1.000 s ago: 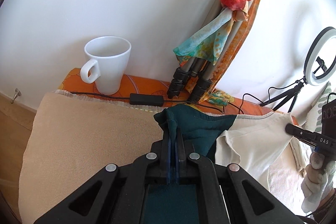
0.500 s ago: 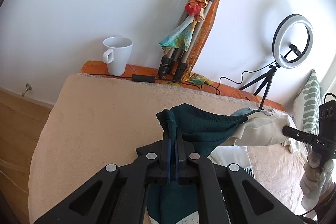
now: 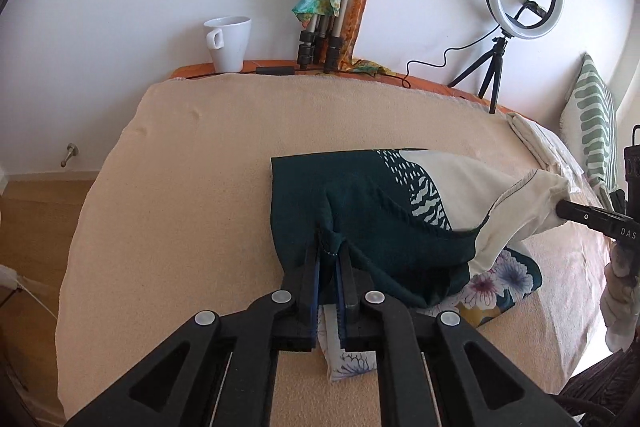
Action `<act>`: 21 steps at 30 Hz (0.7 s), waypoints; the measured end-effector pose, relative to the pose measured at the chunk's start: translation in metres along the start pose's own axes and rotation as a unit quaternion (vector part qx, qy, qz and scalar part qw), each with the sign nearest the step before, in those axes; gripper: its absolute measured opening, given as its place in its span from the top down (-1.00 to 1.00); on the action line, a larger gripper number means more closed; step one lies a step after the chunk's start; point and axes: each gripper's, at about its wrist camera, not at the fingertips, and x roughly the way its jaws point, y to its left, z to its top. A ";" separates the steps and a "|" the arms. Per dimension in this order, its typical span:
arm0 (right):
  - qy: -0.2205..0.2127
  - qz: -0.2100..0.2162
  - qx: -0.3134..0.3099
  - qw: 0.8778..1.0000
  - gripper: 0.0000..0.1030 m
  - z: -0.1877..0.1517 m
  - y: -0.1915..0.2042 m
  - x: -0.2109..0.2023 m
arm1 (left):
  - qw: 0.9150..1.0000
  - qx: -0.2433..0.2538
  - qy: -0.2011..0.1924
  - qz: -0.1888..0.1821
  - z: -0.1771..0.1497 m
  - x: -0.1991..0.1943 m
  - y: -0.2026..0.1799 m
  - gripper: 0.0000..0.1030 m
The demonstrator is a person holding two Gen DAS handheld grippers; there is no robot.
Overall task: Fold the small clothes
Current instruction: 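Fold the held collar end over onto the hem fold with both grippers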
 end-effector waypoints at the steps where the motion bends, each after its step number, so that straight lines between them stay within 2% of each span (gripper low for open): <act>1: 0.002 -0.007 -0.005 1.000 0.93 -0.007 0.001 -0.002 | 1.000 0.005 0.005 0.003 -0.005 -0.002 0.000 0.81; 2: 0.003 -0.013 -0.010 1.000 0.93 -0.011 0.002 -0.003 | 1.000 0.012 0.008 0.009 -0.010 -0.004 0.000 0.73; 5: 0.009 -0.022 -0.026 0.999 0.93 -0.025 0.005 -0.009 | 1.000 0.018 0.011 0.011 -0.023 -0.015 0.005 0.70; 11: 0.012 -0.010 -0.054 0.998 0.93 -0.042 0.013 -0.031 | 1.000 0.003 -0.005 0.006 -0.042 -0.051 0.022 0.48; 14: 0.011 -0.037 -0.094 0.995 0.90 -0.050 0.021 -0.039 | 1.000 0.010 -0.002 0.023 -0.047 -0.057 0.028 0.47; 15: 0.015 -0.038 -0.101 0.994 0.85 -0.052 0.023 -0.041 | 1.000 0.003 -0.001 0.028 -0.048 -0.058 0.032 0.45; 17: 0.017 -0.037 -0.093 0.995 0.37 -0.055 0.020 -0.043 | 0.999 -0.027 0.005 0.024 -0.048 -0.056 0.041 0.38; 18: 0.013 -0.034 -0.078 0.996 0.27 -0.055 0.017 -0.044 | 0.999 -0.043 0.010 0.018 -0.048 -0.053 0.044 0.38; 21: 0.017 -0.026 -0.013 0.999 0.24 -0.052 -0.002 -0.041 | 0.997 -0.065 0.021 0.023 -0.048 -0.045 0.046 0.38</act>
